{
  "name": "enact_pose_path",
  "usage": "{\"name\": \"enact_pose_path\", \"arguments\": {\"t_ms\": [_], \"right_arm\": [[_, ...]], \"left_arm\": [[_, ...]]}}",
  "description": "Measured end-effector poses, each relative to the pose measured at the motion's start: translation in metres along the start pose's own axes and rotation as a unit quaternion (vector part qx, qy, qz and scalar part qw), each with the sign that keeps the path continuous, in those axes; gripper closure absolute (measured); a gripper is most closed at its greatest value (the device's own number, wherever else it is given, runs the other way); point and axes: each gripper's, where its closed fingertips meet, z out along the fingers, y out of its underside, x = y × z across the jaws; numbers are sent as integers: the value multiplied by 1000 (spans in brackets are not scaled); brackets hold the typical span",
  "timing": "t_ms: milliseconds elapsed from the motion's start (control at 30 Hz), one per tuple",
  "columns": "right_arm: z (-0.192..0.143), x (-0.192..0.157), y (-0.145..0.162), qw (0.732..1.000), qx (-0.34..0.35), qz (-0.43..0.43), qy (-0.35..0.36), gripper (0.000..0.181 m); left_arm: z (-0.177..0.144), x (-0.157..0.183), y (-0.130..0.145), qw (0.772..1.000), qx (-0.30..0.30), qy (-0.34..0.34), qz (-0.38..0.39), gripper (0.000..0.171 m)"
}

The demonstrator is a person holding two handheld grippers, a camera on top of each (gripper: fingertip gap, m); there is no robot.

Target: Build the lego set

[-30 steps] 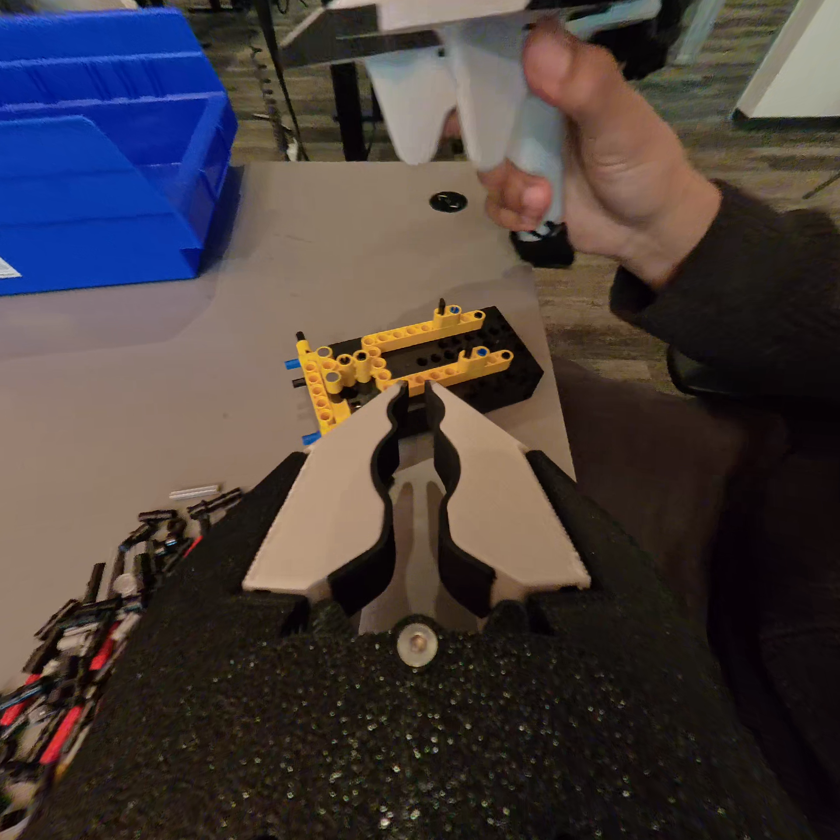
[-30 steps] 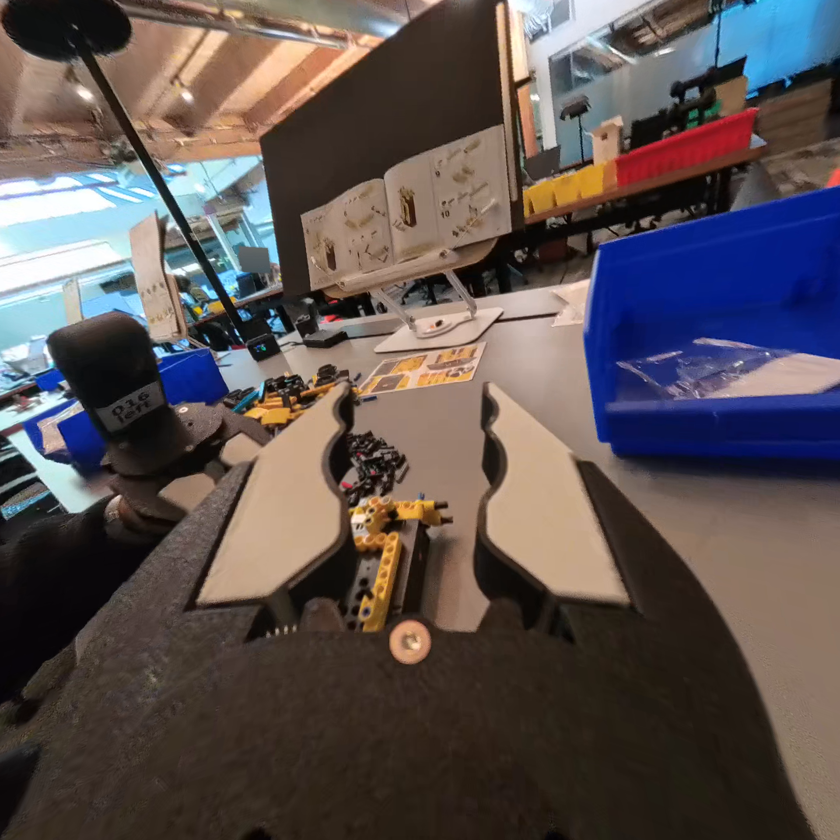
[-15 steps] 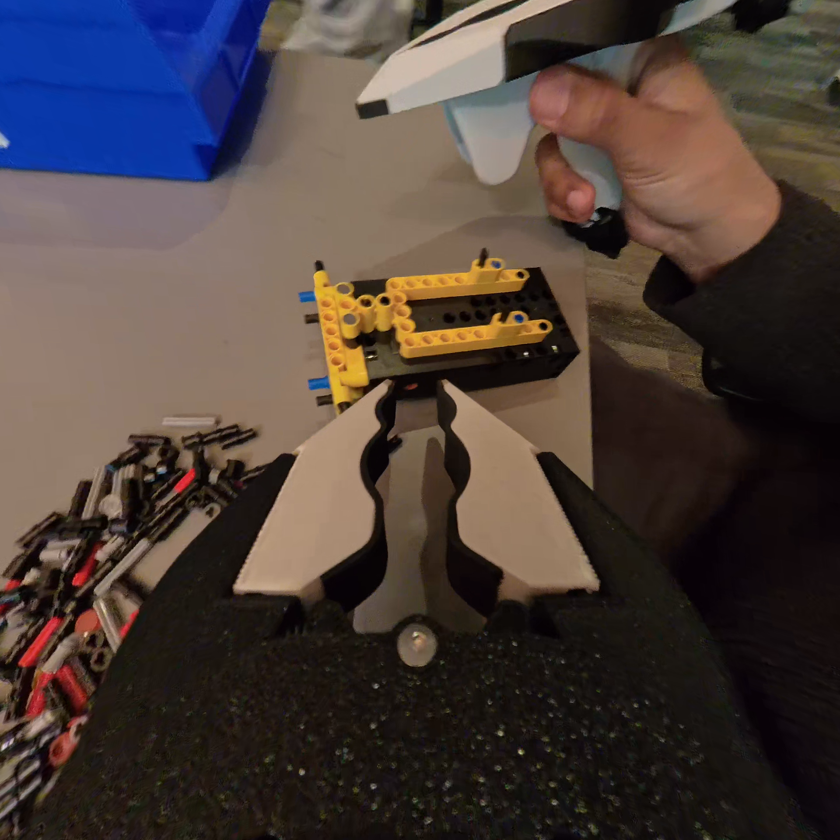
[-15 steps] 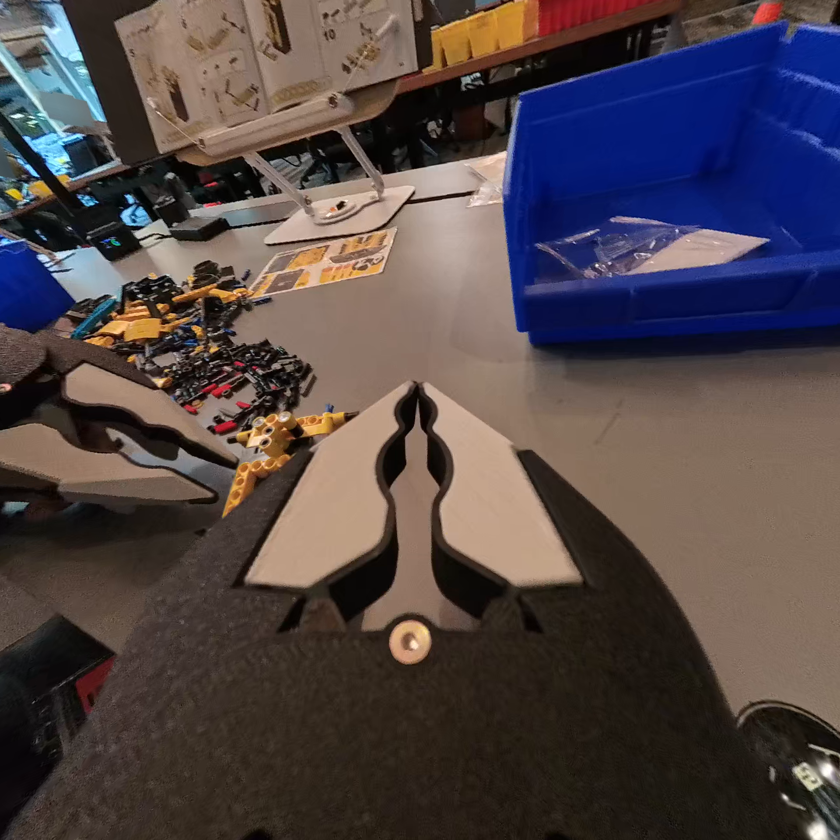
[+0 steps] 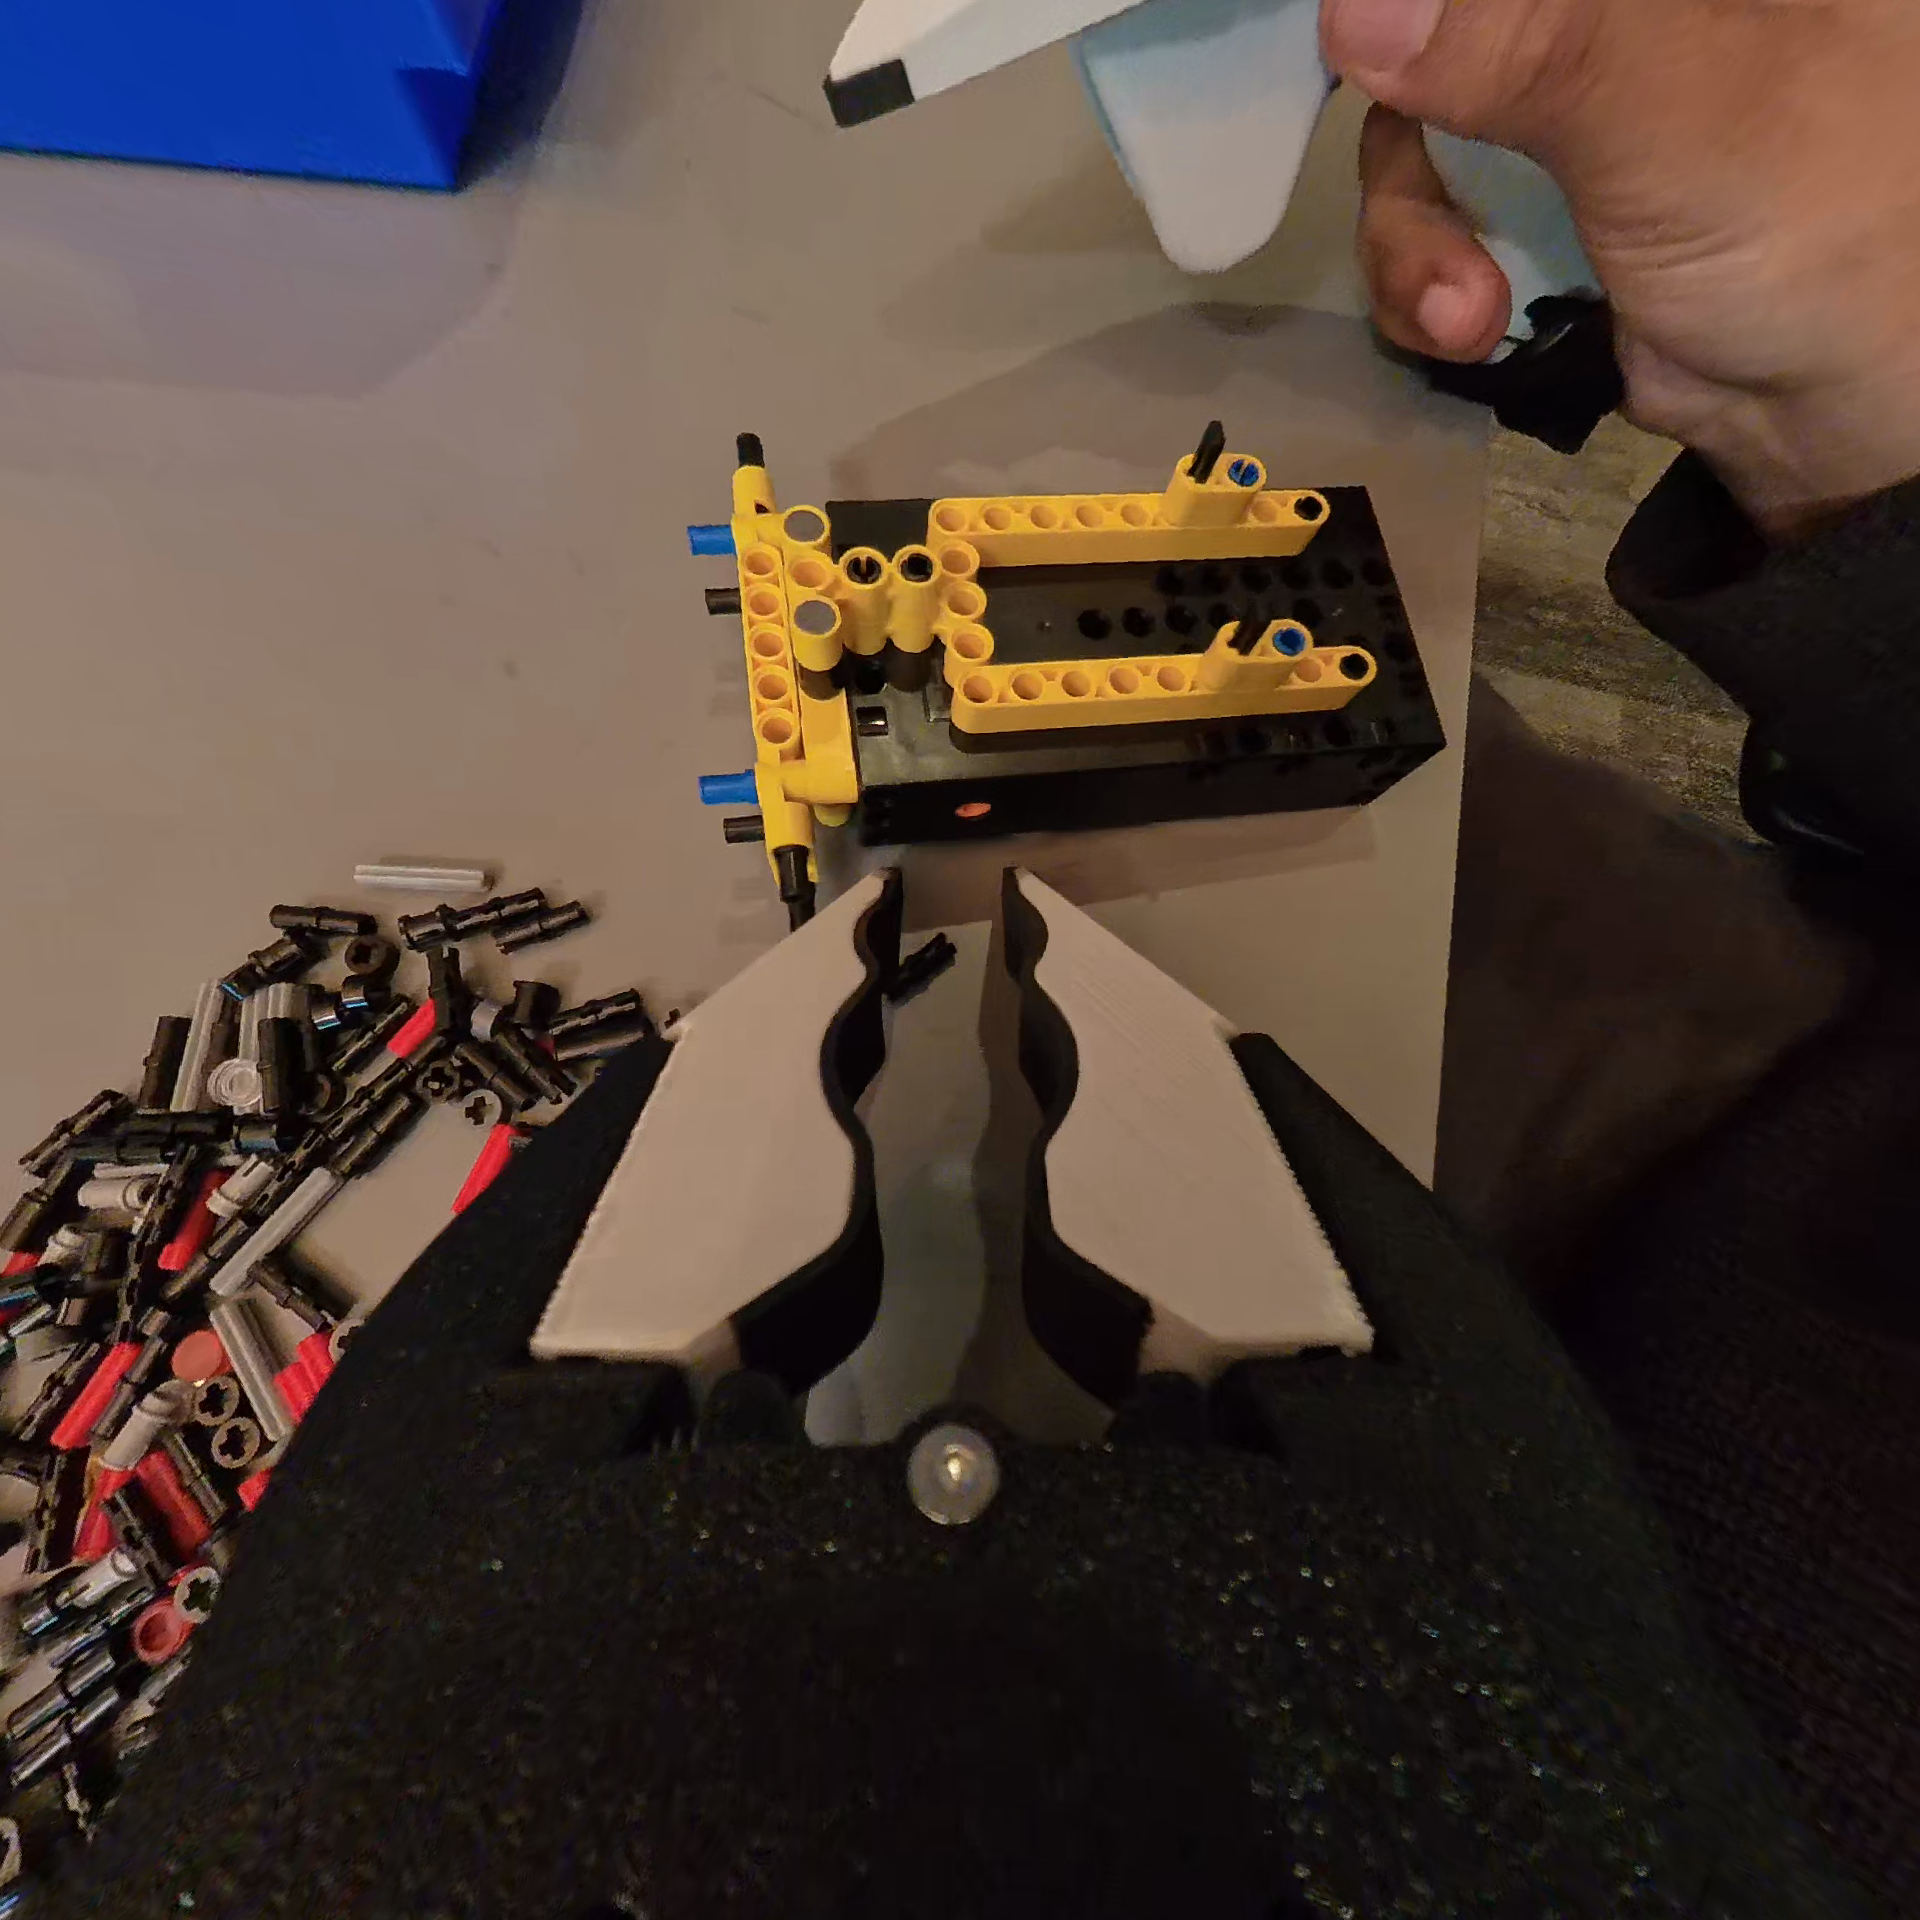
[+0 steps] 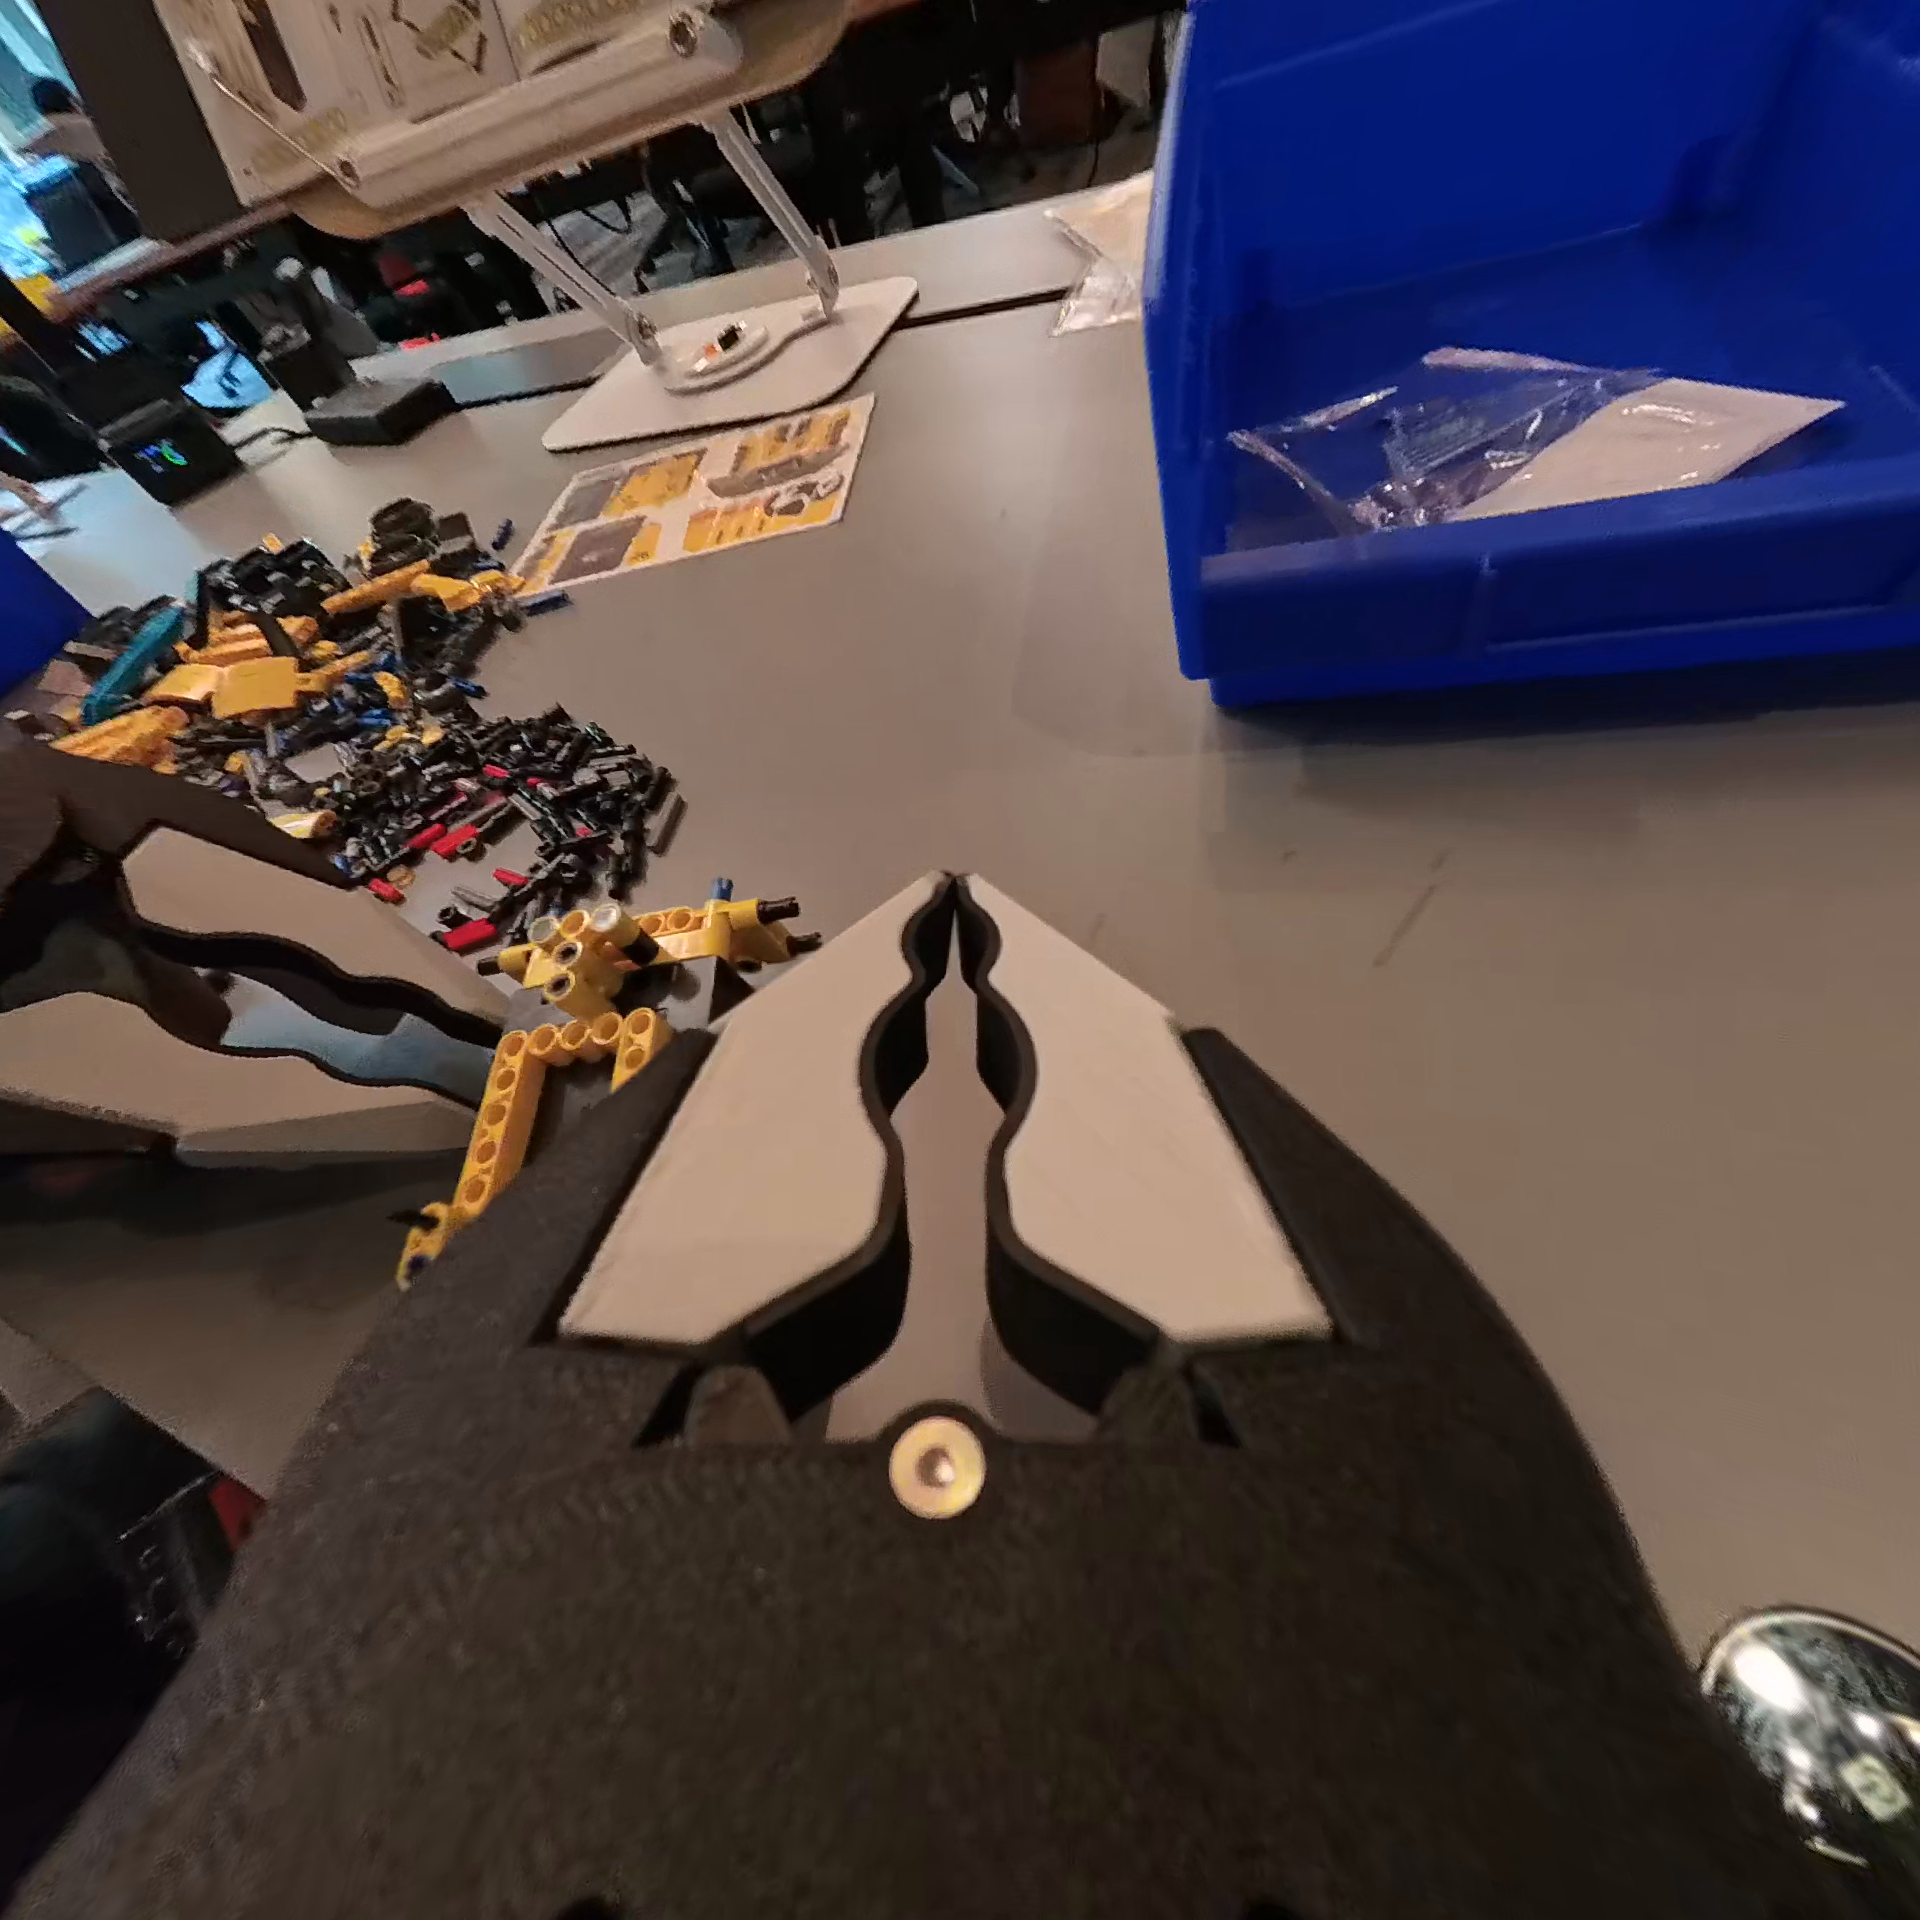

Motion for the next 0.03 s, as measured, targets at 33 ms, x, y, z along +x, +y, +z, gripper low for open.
{"name": "enact_pose_path", "arguments": {"t_ms": [33], "right_arm": [[1,1,2,1000,-7,-3,7,181]], "left_arm": [[1,-1,1,1000,-3,-1,-2,153]]}}
